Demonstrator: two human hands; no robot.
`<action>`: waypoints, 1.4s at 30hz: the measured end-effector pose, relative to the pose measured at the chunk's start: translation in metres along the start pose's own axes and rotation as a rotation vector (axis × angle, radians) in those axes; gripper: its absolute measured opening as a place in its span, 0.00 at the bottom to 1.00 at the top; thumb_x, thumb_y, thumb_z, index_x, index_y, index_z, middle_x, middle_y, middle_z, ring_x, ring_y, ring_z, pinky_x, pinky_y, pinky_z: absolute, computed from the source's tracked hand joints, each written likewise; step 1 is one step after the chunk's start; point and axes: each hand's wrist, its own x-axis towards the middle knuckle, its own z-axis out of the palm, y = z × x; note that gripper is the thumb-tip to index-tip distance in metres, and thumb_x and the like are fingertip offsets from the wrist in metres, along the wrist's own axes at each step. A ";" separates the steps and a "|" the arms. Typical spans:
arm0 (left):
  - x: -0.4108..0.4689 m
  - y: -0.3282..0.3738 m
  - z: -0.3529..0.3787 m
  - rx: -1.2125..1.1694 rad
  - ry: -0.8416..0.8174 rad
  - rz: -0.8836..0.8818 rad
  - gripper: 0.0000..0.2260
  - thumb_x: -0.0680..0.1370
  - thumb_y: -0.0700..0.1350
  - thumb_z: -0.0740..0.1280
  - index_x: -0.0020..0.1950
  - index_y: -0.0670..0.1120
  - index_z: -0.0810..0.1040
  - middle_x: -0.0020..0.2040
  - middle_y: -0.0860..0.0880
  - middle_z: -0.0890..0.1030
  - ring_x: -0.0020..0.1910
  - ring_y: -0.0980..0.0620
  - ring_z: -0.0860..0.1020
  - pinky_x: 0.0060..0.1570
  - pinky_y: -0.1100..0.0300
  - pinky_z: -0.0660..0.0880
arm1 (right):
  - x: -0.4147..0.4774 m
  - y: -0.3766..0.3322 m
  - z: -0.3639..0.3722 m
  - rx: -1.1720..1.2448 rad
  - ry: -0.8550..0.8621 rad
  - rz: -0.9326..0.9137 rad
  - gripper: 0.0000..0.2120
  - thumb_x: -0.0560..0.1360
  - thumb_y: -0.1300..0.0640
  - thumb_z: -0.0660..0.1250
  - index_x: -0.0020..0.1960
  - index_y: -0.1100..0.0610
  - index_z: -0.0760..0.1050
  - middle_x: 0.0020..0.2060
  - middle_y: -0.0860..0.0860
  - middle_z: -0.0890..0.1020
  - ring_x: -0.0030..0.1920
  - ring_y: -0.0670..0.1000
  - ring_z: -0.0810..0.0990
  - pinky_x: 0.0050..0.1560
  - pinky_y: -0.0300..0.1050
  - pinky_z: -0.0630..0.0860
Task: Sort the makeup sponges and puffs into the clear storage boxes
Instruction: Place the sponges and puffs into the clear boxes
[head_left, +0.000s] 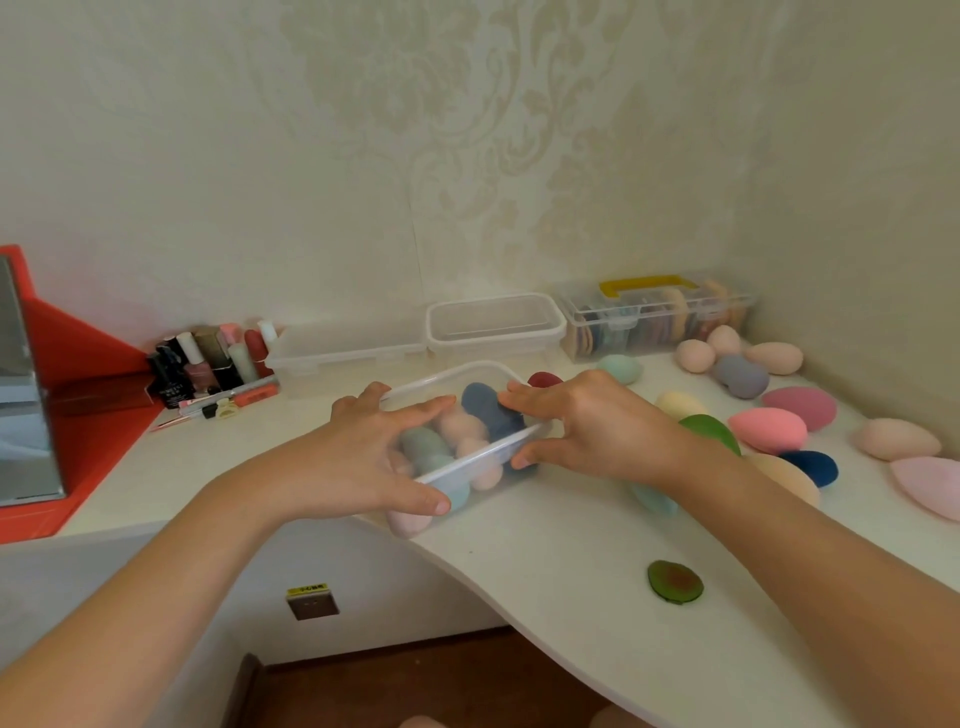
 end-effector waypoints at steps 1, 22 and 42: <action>0.000 0.000 0.001 0.006 0.002 -0.006 0.41 0.67 0.60 0.73 0.71 0.73 0.49 0.76 0.49 0.46 0.75 0.50 0.45 0.66 0.52 0.60 | 0.000 0.000 -0.001 0.001 0.002 0.003 0.29 0.69 0.50 0.74 0.68 0.56 0.73 0.64 0.53 0.77 0.57 0.58 0.79 0.57 0.54 0.73; 0.000 0.003 0.006 0.155 0.034 -0.027 0.42 0.68 0.56 0.68 0.71 0.70 0.42 0.75 0.49 0.47 0.74 0.45 0.48 0.59 0.53 0.67 | 0.002 -0.004 0.003 -0.145 -0.030 0.000 0.27 0.72 0.44 0.69 0.67 0.55 0.72 0.58 0.55 0.80 0.54 0.57 0.79 0.54 0.54 0.74; -0.015 -0.028 -0.003 0.323 0.144 0.043 0.34 0.77 0.61 0.61 0.76 0.60 0.45 0.78 0.52 0.46 0.77 0.51 0.48 0.71 0.56 0.57 | 0.044 0.032 -0.003 -0.149 -0.213 0.344 0.03 0.76 0.54 0.65 0.49 0.52 0.74 0.48 0.49 0.74 0.48 0.50 0.75 0.46 0.38 0.70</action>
